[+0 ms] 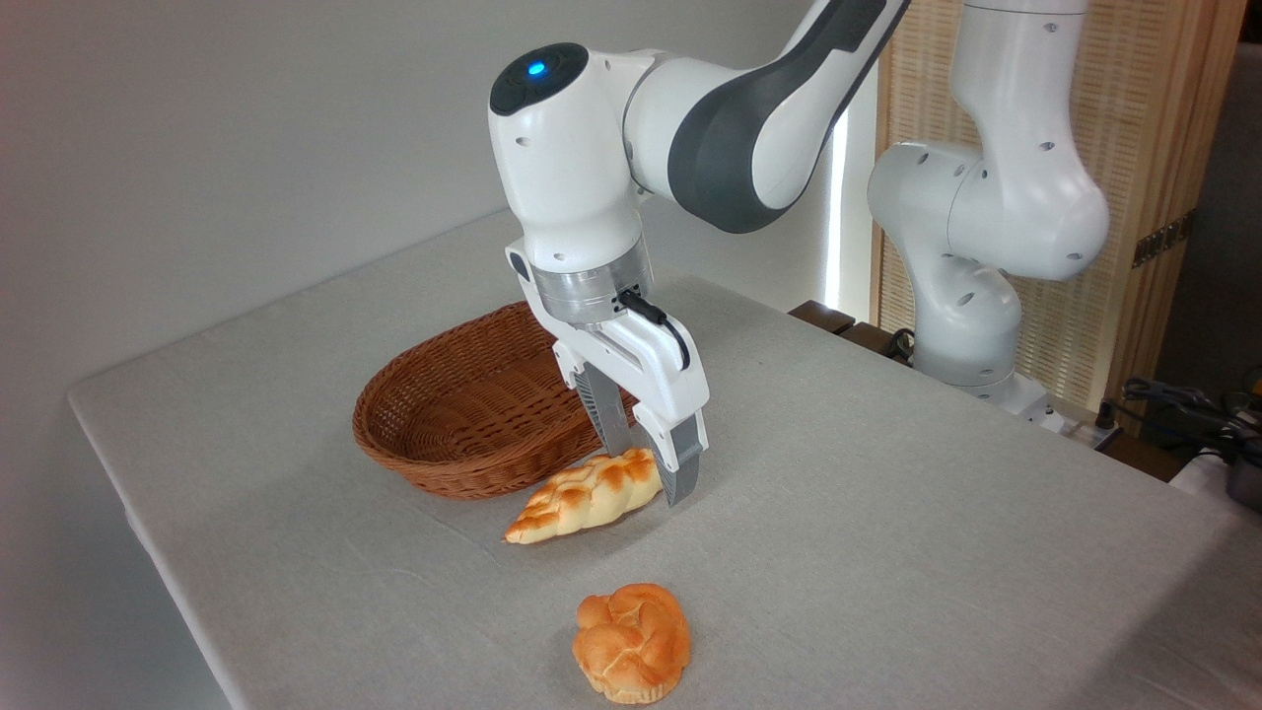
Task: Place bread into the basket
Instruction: 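Move the open gripper down over the braided bread roll, then close the gripper on the braided bread roll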
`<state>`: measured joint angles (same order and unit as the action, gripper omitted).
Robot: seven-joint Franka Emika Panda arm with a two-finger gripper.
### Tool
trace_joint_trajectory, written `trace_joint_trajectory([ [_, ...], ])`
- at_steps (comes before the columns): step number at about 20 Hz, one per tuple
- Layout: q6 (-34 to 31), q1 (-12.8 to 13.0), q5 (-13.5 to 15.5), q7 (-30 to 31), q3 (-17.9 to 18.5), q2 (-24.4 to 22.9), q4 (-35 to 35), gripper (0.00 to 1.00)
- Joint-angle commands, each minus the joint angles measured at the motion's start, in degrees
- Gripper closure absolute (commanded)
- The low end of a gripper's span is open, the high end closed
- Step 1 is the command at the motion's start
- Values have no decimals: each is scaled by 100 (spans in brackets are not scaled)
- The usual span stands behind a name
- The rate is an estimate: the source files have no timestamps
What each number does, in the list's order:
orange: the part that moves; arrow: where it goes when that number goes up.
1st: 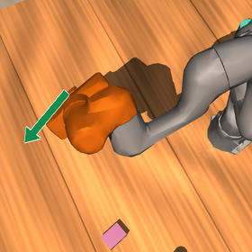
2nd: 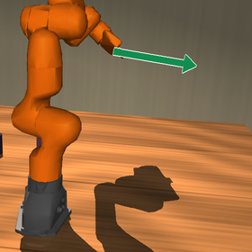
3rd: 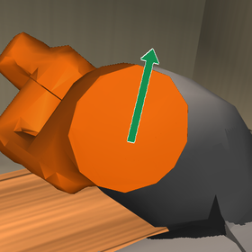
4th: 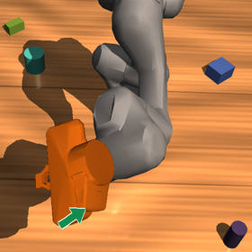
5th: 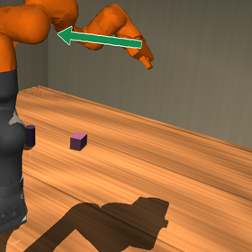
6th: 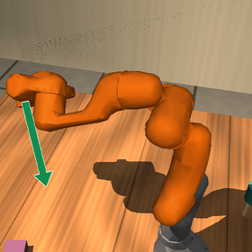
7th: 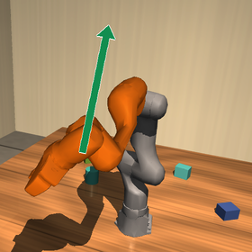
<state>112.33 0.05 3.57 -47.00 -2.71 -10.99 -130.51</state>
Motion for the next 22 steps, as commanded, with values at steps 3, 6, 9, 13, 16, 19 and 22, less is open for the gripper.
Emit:
trace_joint_trajectory([
  [3, 43, 21, 126, -274, 234, -61, 52, 0],
  [6, 17, 21, 126, -284, 297, -78, 105, 0],
  [9, 34, 21, 144, -266, 288, -61, 96, 0],
  [13, 350, 118, 486, -248, 235, 89, 79, 0],
  [16, 455, 118, 513, -248, 227, 115, 79, 0],
  [19, 473, 135, 504, -266, 227, 176, 61, 0],
  [22, 570, 135, 504, -275, 227, 299, 44, 0],
])
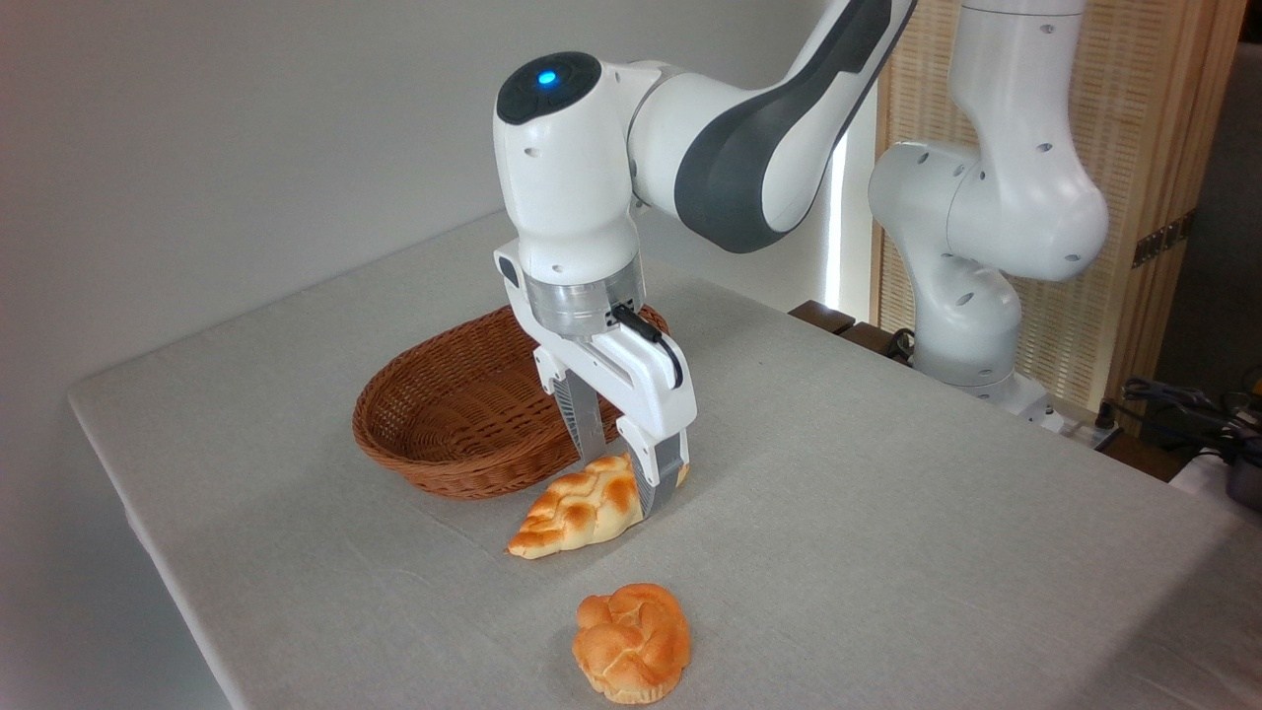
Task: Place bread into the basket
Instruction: 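Close the gripper on the braided bread roll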
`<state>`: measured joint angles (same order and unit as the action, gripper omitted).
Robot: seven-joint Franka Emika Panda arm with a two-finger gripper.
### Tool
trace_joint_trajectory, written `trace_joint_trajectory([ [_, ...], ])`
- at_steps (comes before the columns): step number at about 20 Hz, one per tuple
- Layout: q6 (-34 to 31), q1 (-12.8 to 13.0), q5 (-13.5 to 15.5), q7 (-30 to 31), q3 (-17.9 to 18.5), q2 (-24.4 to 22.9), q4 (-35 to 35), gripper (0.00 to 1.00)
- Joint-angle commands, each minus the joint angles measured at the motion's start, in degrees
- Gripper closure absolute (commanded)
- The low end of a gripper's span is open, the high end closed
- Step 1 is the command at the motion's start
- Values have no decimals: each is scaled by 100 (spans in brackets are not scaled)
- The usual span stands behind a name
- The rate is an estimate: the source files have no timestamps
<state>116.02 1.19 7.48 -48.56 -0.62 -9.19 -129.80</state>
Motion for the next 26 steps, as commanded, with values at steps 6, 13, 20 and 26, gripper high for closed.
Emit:
trace_joint_trajectory([
  [6, 255, 48, 113, -119, 18, 163, -37, 3],
  [13, 246, 48, 113, -128, 19, 207, -37, 65],
  [20, 184, 48, 61, -232, 19, 233, -37, 90],
  [26, 158, 48, 69, -339, 27, 233, -28, 89],
])
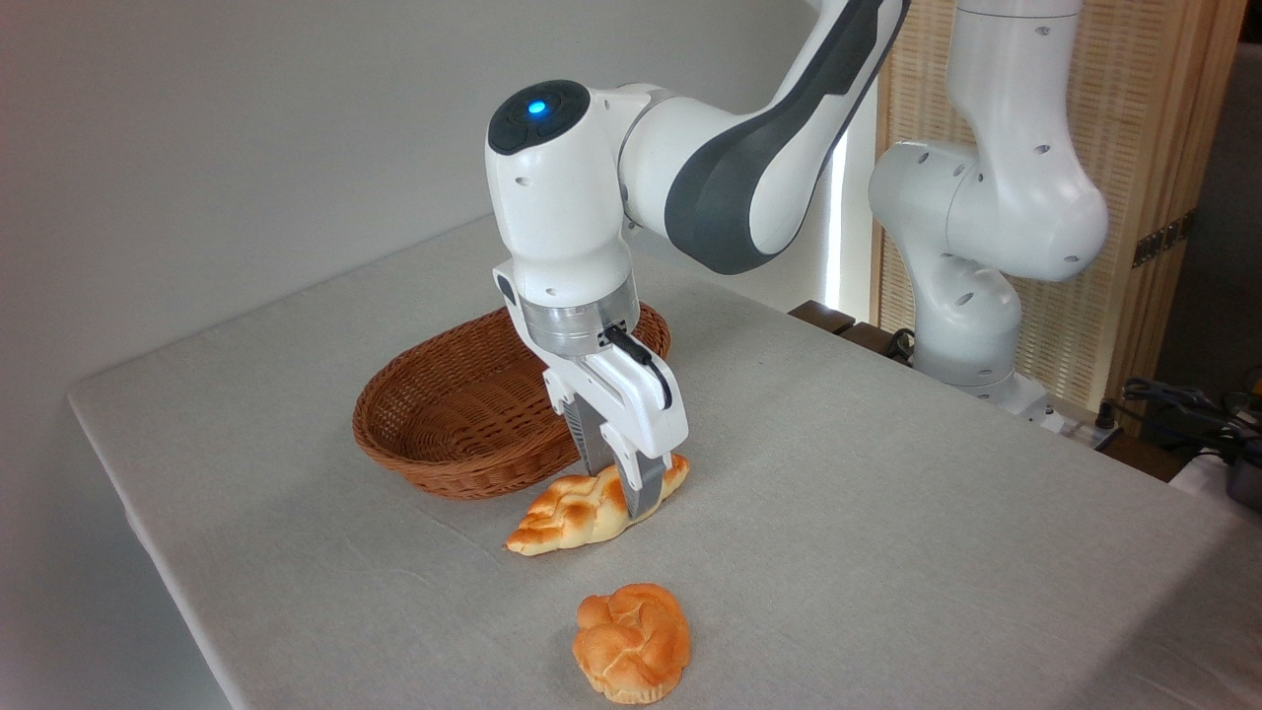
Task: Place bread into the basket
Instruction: 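Close the gripper on the braided bread roll, then lift the braided roll and carry it over the basket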
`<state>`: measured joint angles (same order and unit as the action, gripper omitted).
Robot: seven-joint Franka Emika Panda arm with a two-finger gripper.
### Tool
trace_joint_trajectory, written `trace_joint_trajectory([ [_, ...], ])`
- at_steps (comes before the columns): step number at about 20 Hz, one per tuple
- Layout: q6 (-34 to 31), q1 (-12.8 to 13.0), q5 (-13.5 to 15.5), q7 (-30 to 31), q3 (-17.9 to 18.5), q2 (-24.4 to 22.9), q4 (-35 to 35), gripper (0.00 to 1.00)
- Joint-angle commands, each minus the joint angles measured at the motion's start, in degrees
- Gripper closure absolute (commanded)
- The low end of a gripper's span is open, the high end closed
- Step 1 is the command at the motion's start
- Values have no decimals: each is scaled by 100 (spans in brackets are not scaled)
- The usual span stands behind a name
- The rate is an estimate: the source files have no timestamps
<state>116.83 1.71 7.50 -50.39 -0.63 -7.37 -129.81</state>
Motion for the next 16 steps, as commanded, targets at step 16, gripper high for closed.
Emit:
trace_joint_trajectory([
  [16, -2103, 31, 988, 300, 161, 16, 1749, 87],
])
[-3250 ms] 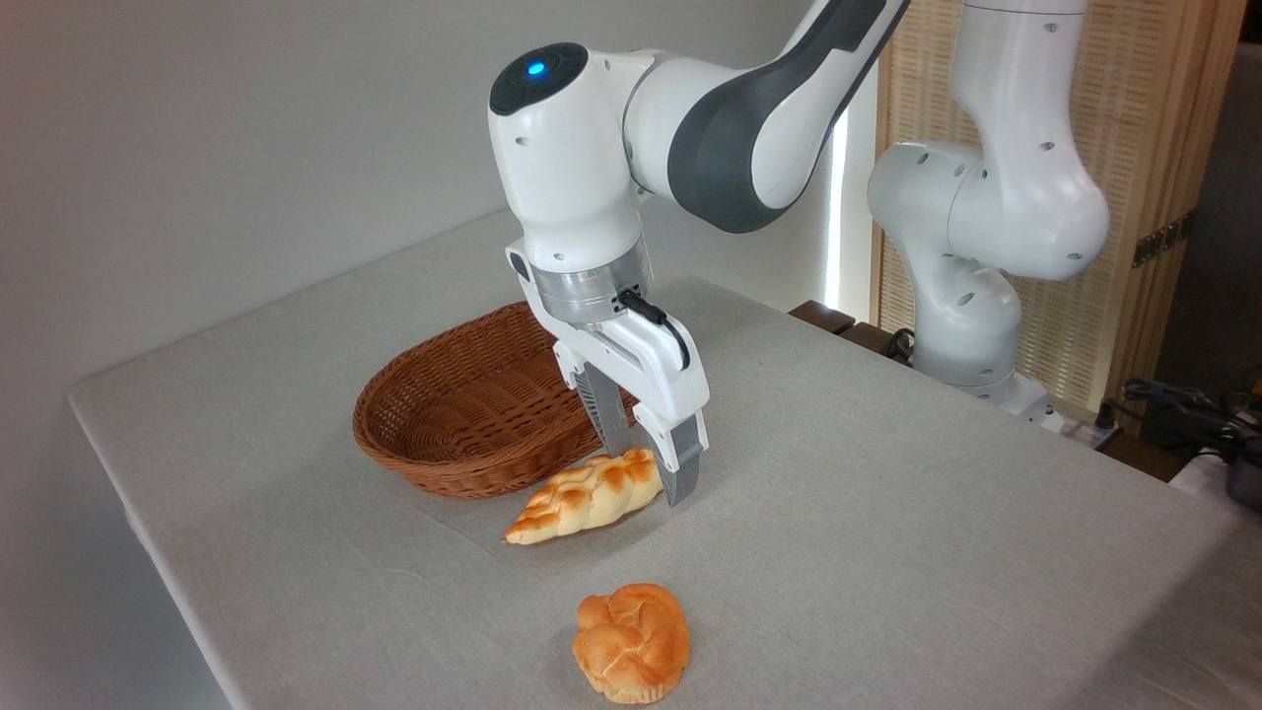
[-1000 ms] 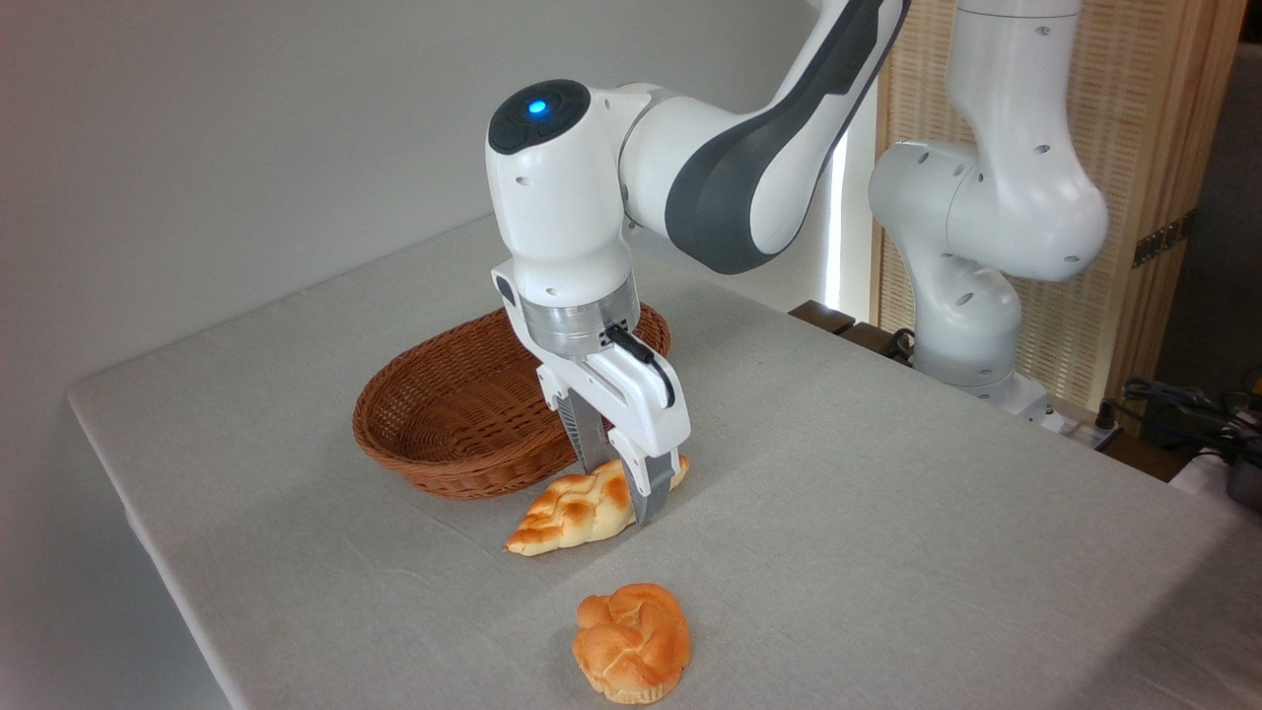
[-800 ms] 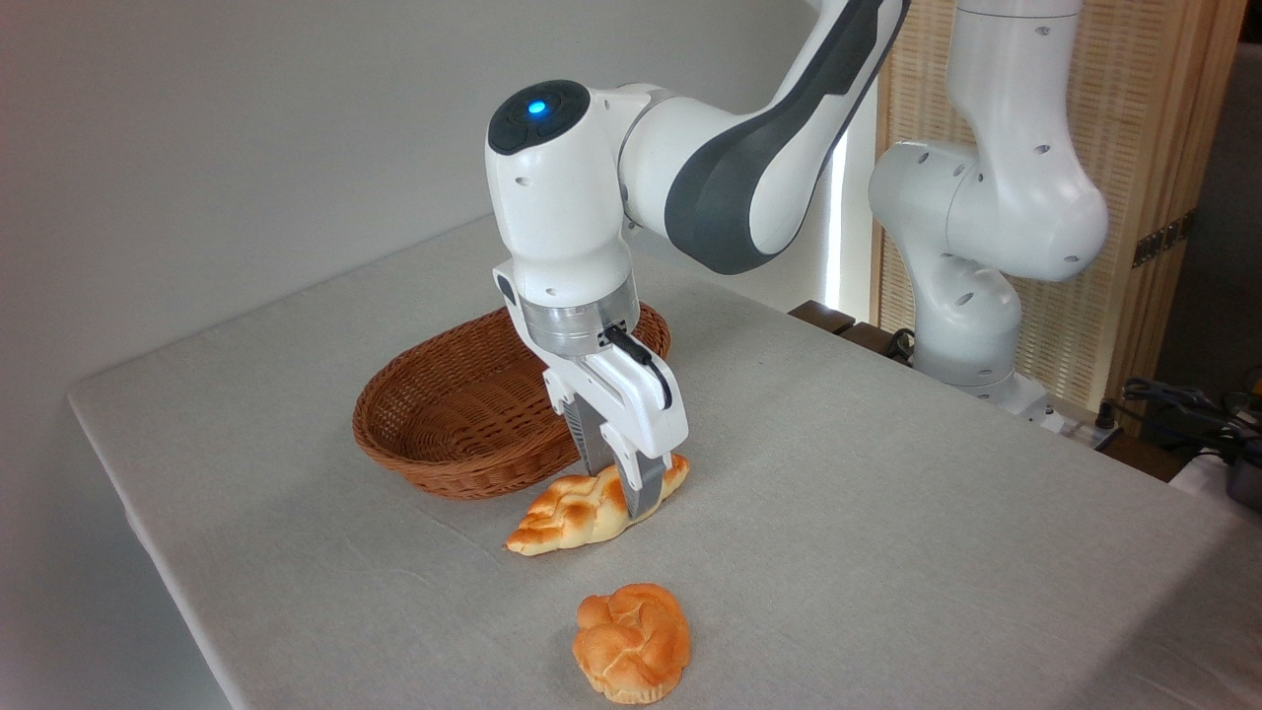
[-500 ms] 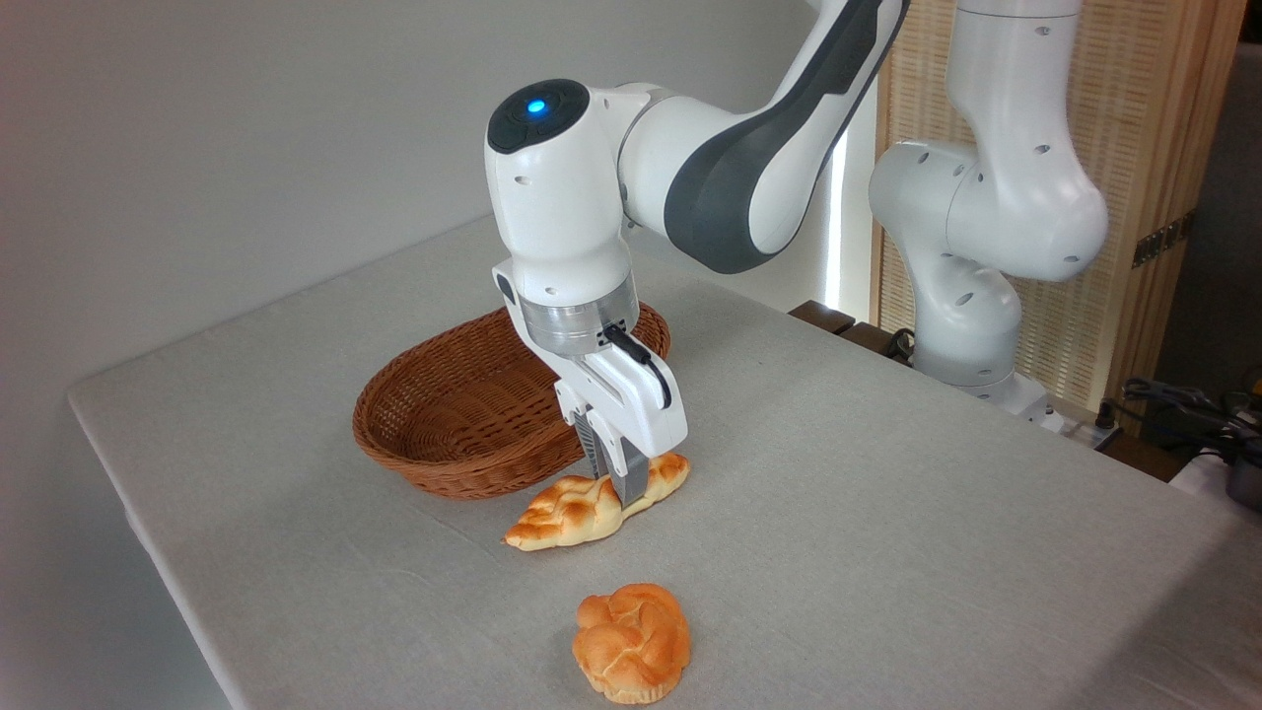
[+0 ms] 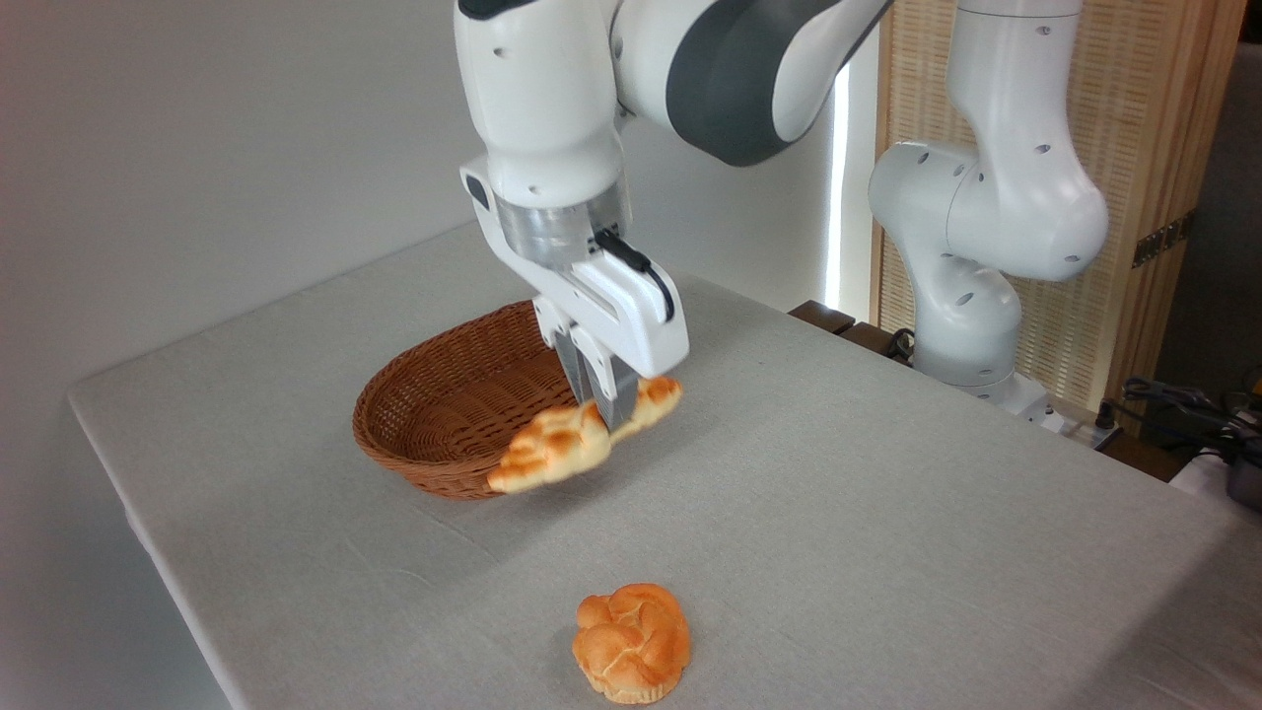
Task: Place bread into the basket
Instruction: 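Lift the braided roll and carry it over the basket, then open the gripper to release the roll into the basket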
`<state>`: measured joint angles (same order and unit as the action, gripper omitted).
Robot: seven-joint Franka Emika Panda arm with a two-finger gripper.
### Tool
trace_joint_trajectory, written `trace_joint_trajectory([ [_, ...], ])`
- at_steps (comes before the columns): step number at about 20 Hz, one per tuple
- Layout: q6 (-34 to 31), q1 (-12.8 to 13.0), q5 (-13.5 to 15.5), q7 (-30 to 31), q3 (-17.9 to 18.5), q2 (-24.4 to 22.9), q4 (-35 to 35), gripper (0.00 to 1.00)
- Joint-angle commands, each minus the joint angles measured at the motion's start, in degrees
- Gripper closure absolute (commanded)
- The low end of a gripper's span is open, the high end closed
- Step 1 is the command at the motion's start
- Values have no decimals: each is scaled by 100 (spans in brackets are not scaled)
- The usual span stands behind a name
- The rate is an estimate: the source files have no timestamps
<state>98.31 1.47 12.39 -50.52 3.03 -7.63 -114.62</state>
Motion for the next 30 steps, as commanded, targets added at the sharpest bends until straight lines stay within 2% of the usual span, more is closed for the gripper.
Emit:
trace_joint_trajectory([
  [1, -234, 55, 615, 488, -293, 51, 247, 87],
  [5, 3, 64, 809, 700, -732, 77, 265, 85],
  [10, 750, 91, 660, 1421, -1523, 489, 230, 83],
  [11, 838, 108, 573, 1422, -1559, 595, 230, 70],
  [12, 891, 160, 502, 1422, -1559, 657, 230, 50],
  [13, 900, 196, 449, 1430, -1559, 710, 221, 23],
  [14, 900, 213, 397, 1422, -1559, 727, 221, 11],
  [15, 900, 214, 344, 1430, -1559, 728, 212, 10],
  [17, 900, 214, 335, 1422, -1568, 736, 195, 0],
  [27, 777, 196, 326, 1404, -1463, 596, 273, 0],
  [30, 366, 161, 11, 1360, -1244, 517, 738, 0],
])
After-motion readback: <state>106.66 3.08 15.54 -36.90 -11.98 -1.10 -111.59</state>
